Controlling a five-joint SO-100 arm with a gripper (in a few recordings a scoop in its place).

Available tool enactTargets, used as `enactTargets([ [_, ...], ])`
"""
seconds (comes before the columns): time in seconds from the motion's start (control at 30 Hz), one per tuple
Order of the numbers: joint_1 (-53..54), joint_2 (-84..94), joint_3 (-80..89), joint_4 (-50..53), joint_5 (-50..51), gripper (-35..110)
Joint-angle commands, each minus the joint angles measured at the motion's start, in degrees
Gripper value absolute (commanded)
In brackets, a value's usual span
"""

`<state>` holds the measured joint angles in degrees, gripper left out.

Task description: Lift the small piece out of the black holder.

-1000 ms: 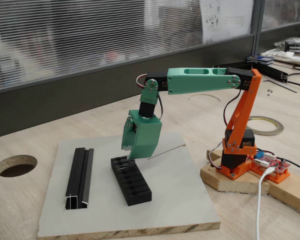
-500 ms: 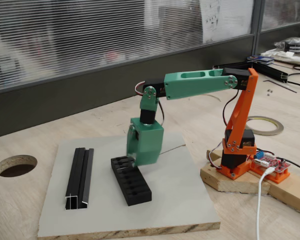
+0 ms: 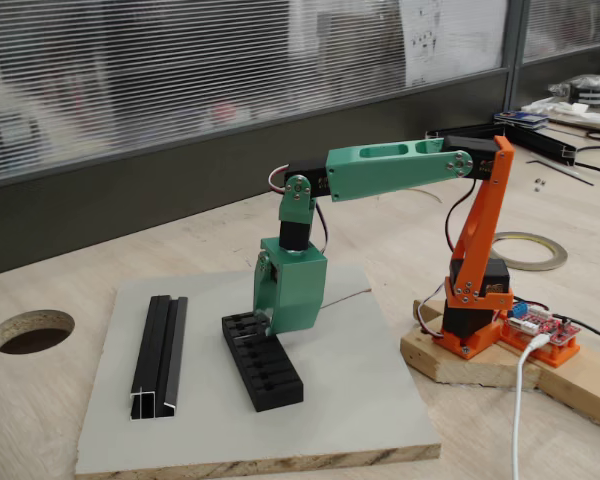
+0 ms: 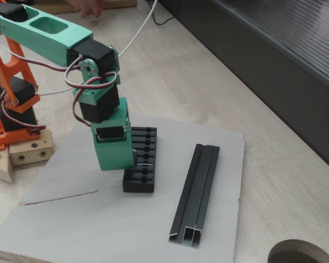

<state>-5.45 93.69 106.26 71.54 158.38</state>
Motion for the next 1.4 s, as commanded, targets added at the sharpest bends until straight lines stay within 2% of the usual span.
enactTargets([
  [0.0,-1.49,1.23,-0.62,-0.44,0.26,35],
  [0.87,-1.49,2.11,-0.97,-0.62,0.70,35],
  [1.03,-1.49,2.11,-0.79,-4.92,0.79,35],
  [1.37,-1.58,2.11,0.09,-4.66,0.44,35],
])
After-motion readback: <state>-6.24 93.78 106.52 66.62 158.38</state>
